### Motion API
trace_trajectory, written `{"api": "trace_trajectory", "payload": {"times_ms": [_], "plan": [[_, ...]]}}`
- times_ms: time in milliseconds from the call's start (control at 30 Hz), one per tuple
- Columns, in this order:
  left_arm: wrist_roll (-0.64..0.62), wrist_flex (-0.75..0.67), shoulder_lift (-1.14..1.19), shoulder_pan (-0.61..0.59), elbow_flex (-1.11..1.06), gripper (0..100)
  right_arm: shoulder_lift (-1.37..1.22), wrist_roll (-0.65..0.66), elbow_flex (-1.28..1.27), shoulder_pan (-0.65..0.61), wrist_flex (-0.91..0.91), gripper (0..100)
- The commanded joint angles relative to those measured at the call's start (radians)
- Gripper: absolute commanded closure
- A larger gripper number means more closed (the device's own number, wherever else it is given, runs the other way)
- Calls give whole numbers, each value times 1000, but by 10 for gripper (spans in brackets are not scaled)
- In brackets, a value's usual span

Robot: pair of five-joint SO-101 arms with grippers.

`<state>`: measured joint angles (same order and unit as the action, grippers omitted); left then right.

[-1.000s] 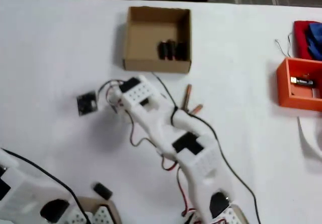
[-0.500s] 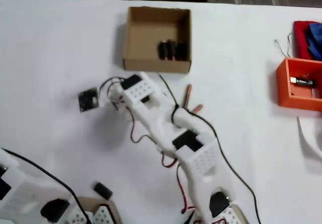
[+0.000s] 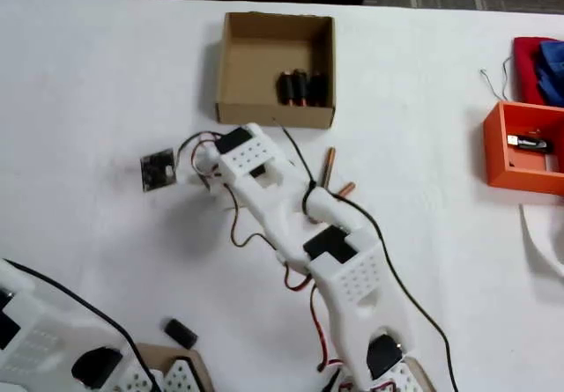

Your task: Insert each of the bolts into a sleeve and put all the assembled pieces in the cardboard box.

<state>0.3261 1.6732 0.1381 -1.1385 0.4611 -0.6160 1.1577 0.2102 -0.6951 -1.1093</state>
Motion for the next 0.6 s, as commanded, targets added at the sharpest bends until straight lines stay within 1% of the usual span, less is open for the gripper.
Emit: {"api": "trace_trajectory", "payload": {"times_ms": [0, 100, 267, 533, 567], "plan": [[2, -15, -12, -6, 42, 782, -2, 2, 18, 36, -30, 896], [2, -14, -12, -8, 42, 782, -2, 0, 18, 36, -41, 872], [2, -12, -14, -8, 44, 782, -2, -43, 23, 41, -38, 827], [5, -11, -14, -8, 44, 782, -4, -40, 20, 51, -38, 832], [5, -11, -14, -8, 44, 782, -4, -40, 20, 51, -38, 851]]}}
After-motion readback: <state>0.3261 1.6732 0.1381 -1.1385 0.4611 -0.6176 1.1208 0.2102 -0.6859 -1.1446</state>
